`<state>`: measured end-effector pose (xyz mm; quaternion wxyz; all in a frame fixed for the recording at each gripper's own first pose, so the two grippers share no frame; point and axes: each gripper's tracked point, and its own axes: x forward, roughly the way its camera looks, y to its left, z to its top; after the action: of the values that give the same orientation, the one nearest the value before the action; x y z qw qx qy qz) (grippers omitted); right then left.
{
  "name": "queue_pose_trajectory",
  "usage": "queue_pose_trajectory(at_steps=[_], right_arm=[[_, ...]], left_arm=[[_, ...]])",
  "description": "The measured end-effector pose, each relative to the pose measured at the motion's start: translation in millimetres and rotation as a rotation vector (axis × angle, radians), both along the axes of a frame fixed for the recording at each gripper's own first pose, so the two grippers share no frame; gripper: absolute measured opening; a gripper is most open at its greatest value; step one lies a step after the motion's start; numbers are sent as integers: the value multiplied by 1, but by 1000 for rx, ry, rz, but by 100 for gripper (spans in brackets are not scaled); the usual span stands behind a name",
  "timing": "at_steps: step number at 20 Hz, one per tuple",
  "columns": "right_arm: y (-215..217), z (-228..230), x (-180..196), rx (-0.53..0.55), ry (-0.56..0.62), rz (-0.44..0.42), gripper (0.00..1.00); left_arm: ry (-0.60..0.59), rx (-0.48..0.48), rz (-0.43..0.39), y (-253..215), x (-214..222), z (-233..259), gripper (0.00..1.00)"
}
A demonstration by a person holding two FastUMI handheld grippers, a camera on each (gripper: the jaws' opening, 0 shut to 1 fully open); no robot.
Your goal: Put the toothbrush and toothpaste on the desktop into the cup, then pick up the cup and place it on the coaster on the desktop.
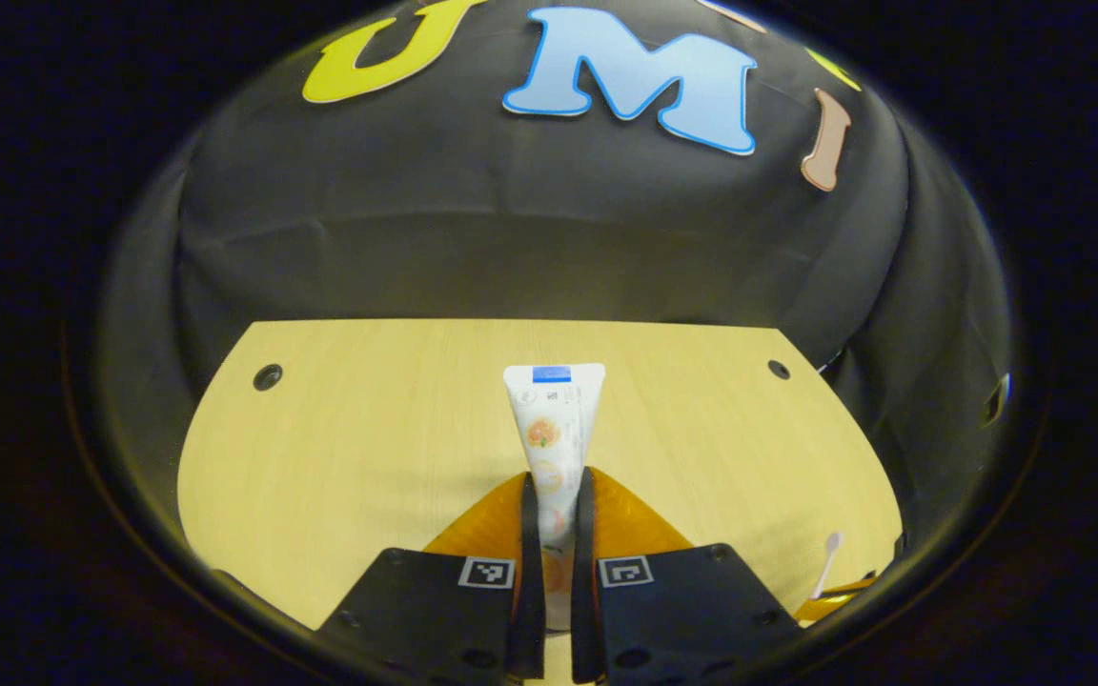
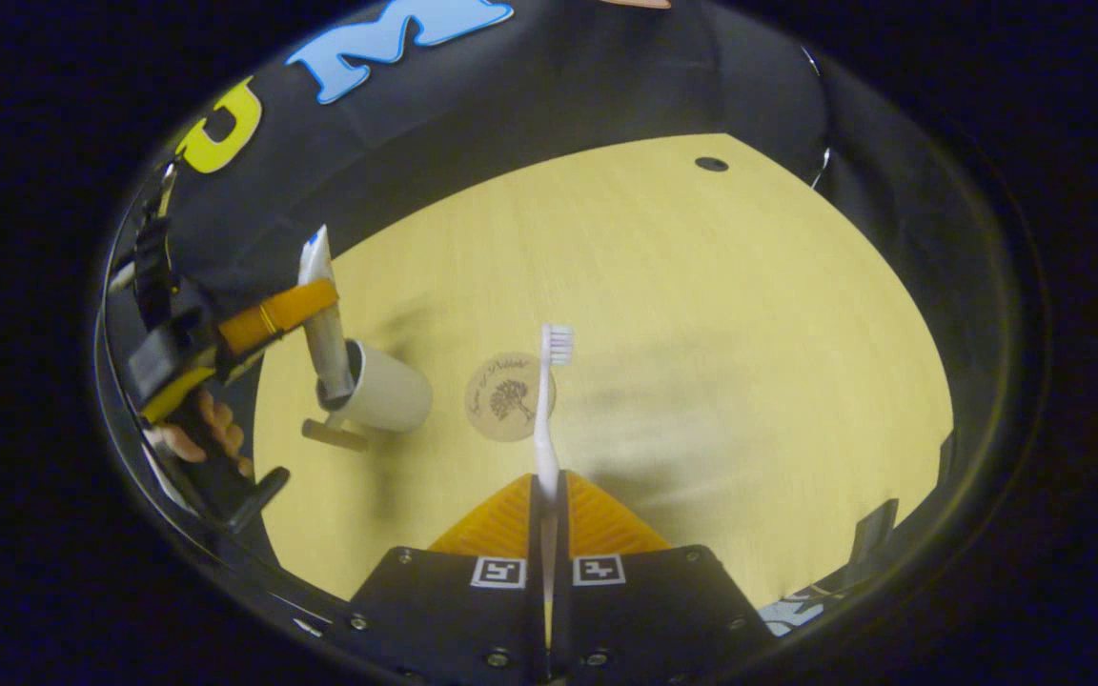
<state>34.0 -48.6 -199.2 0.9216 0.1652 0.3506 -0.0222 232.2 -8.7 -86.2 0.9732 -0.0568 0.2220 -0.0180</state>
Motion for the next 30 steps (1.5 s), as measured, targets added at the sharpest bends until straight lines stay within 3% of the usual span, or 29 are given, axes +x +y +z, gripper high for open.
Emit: queue_pose_trajectory(at_steps=[6,10,13,15,16,30], right_arm=[[-2,63,5,22,-126,-7,4],[8,78,11,18,-162,10,4],[14,81,16,8,-175,23,4],[21,85,26,3,-181,34,3],[25,88,29,3,-186,39,3],[87,107,97,33,-247,97,4]], left_arm=[[-52,52,12,3,1,-7,18],[-46,43,11,5,-9,-15,25],[-46,40,-13,4,-13,-14,46],[-49,55,-25,9,-22,-12,81],[-50,56,-30,8,-26,-8,84],[-99,44,4,60,-118,26,82]])
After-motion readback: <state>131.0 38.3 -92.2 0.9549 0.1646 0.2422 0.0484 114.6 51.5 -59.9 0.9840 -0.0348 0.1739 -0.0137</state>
